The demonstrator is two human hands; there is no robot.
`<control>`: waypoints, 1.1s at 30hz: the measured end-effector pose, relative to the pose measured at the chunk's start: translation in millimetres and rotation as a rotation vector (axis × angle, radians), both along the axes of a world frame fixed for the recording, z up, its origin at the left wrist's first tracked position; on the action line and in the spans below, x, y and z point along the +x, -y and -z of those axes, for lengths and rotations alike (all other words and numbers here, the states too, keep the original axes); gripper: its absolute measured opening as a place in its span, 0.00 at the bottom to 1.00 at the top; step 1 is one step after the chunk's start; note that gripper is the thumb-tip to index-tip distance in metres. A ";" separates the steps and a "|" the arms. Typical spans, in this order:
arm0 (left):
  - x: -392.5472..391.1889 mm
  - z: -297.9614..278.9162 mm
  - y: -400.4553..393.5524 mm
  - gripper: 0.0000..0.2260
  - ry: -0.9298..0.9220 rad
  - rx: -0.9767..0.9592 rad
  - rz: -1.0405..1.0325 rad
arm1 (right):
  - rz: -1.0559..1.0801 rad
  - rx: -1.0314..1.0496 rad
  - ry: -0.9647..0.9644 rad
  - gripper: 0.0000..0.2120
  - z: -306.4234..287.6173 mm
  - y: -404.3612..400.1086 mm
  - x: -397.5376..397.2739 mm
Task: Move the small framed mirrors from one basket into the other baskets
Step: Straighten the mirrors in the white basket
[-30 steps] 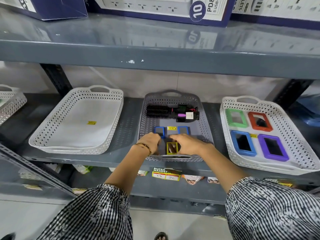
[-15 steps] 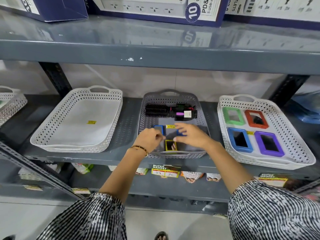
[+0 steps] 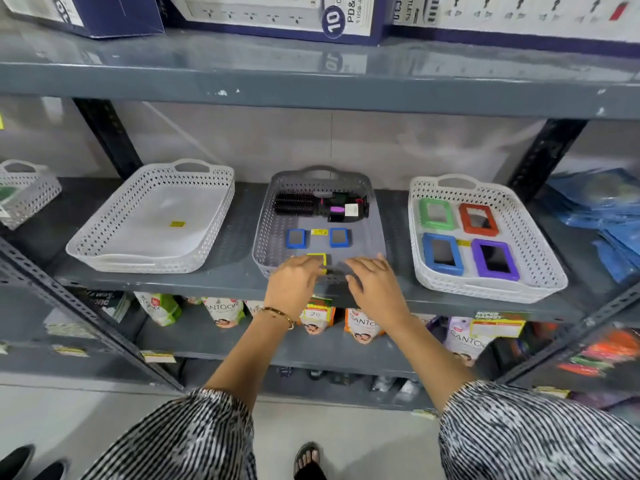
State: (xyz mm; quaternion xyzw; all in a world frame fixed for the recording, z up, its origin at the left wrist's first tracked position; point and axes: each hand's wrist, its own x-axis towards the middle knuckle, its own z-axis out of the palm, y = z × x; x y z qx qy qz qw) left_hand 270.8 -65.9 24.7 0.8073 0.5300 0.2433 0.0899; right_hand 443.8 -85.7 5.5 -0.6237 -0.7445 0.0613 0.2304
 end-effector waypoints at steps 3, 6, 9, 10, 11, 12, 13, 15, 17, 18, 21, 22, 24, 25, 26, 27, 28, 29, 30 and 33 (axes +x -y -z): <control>4.2 3.1 10.1 0.15 0.007 0.013 -0.088 | 0.094 -0.017 0.013 0.18 10.0 7.8 6.1; 7.6 -0.4 11.2 0.18 -0.001 -0.002 -0.128 | 0.097 -0.022 -0.034 0.17 10.7 9.2 9.0; 7.5 -2.9 8.1 0.18 -0.026 -0.030 -0.137 | 0.099 -0.053 0.013 0.16 6.1 3.3 8.5; 6.5 -2.3 7.3 0.18 -0.031 -0.031 -0.137 | 0.101 -0.059 0.024 0.16 5.3 1.9 7.5; 5.0 -1.7 6.2 0.18 -0.034 -0.028 -0.137 | 0.104 -0.060 0.030 0.17 5.1 1.2 6.3; 3.6 -1.0 5.1 0.18 -0.037 -0.025 -0.138 | 0.105 -0.060 0.035 0.17 5.3 1.2 5.2; 2.3 -0.6 4.2 0.18 -0.039 -0.026 -0.140 | 0.105 -0.059 0.038 0.17 6.0 1.4 4.0; 0.3 -0.4 1.3 0.19 -0.039 -0.030 -0.131 | 0.117 -0.056 0.040 0.18 6.9 2.0 1.4; -0.8 1.0 -0.3 0.19 -0.041 -0.041 -0.123 | 0.135 -0.054 0.035 0.18 6.5 2.0 0.3; -1.0 1.5 -0.3 0.19 -0.042 -0.048 -0.124 | 0.135 -0.056 0.034 0.18 5.6 1.5 -0.1; 1.6 1.3 2.6 0.18 -0.025 -0.027 -0.141 | 0.111 -0.051 0.018 0.19 3.1 6.4 0.1; 4.0 0.3 4.7 0.17 -0.004 0.015 -0.139 | 0.121 -0.018 -0.019 0.20 2.8 9.9 2.0; 16.5 -4.4 9.2 0.17 0.043 0.132 -0.069 | 0.212 0.082 -0.122 0.20 0.4 18.9 13.1; 26.4 -7.7 11.8 0.18 0.058 0.173 -0.018 | 0.277 0.121 -0.156 0.21 -1.0 23.1 22.7; 38.6 -10.7 13.7 0.19 0.068 0.191 0.041 | 0.343 0.141 -0.164 0.22 -1.9 27.7 35.0; 52.9 -13.1 15.0 0.20 0.070 0.193 0.107 | 0.399 0.146 -0.143 0.23 -3.0 31.4 49.2; 70.1 -14.5 15.4 0.21 0.058 0.173 0.181 | 0.439 0.133 -0.089 0.25 -4.1 34.7 64.8; 87.1 -14.3 15.1 0.23 0.034 0.128 0.248 | 0.464 0.101 -0.011 0.26 -4.9 37.3 79.2; 105.5 -13.3 13.3 0.24 0.006 0.076 0.309 | 0.483 0.052 0.066 0.27 -5.8 39.5 93.3; 153.5 -7.4 5.2 0.27 -0.146 -0.048 0.438 | 0.529 -0.085 0.219 0.27 -6.0 42.8 126.3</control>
